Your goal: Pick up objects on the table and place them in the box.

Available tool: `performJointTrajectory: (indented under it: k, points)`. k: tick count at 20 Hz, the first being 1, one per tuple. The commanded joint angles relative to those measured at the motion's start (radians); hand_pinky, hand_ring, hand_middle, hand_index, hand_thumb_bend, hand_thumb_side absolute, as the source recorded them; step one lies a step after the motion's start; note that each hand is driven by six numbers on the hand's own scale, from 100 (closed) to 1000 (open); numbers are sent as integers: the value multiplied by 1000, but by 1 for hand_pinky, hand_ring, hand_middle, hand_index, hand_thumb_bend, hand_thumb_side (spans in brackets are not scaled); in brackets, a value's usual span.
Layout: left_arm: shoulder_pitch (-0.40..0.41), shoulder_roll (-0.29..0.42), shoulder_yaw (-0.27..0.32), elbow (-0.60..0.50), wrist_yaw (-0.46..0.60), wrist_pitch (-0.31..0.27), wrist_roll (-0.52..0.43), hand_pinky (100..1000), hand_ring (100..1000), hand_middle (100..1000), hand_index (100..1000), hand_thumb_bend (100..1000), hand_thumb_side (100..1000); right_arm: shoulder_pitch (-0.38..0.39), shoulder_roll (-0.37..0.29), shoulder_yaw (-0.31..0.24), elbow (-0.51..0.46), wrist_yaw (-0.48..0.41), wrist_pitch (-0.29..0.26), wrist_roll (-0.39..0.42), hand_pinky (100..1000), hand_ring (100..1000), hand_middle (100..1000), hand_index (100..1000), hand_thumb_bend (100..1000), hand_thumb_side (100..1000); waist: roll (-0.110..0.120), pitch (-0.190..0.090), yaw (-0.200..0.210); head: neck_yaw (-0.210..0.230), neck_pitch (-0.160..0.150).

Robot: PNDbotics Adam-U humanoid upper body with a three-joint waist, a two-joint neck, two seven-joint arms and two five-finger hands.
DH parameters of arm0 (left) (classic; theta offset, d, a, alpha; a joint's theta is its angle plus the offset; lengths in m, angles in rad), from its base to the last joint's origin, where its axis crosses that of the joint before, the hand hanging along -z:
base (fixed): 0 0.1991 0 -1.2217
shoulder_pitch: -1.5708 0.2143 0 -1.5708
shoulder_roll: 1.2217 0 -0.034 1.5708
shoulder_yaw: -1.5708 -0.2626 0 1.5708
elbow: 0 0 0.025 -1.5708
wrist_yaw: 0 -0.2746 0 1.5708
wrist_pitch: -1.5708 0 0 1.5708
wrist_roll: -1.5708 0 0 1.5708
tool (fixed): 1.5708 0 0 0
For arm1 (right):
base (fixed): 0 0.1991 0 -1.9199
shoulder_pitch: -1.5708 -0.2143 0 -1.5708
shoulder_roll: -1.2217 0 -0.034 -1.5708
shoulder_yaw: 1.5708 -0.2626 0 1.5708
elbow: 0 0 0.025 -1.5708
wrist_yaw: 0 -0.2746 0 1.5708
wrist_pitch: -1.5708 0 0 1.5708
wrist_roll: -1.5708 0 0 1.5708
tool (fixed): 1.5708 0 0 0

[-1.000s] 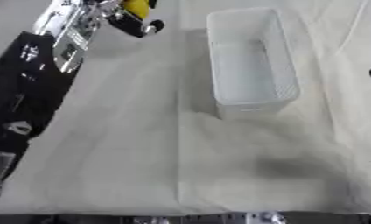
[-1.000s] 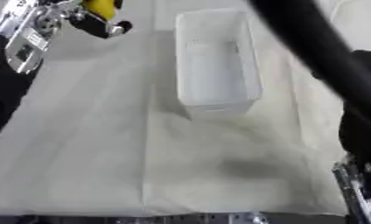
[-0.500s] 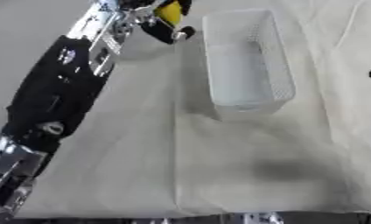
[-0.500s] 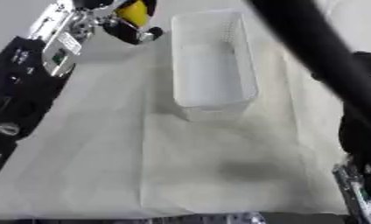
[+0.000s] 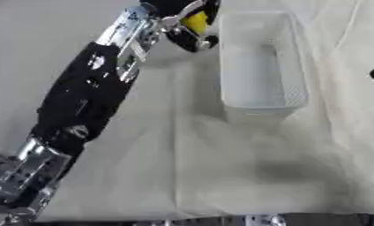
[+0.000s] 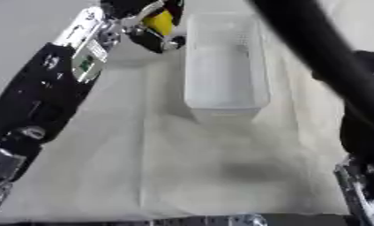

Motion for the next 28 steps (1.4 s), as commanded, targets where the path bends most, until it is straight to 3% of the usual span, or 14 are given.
performJointTrajectory:
  k: [1,6,13,17,22,28]
  points:
    - [-30,-21,-2,3,-21,-11,6,100,100,100,169,259,100,-13,-13,-2,-14,-9,-1,6,688,799,843,819,357,1000,-3,-20,-4,-4,-17]
    - [-44,-14,-13,24,-29,-30,-2,100,100,100,168,251,100,-17,-16,-3,-14,-17,1,9,687,798,843,818,353,1000,0,-20,-7,-10,-16]
    - [-149,166,-60,92,-82,-103,-50,100,100,100,168,197,100,0,-25,-10,-14,-10,8,12,688,799,844,819,364,1000,12,-29,14,-31,-25]
    - [-174,223,-59,92,-77,-123,-50,100,100,100,168,192,100,8,-27,-12,-14,-2,9,9,688,799,844,819,363,1000,14,-33,22,-36,-32]
    - [-180,247,-54,67,-72,-119,-52,100,100,100,168,192,100,9,-28,-11,-14,4,10,3,688,799,844,819,360,1000,15,-35,24,-41,-45]
    - [-180,228,-57,40,-52,-113,-58,100,100,100,168,196,100,5,-29,-11,-14,4,10,-1,687,799,844,819,357,1000,16,-36,19,-45,-53]
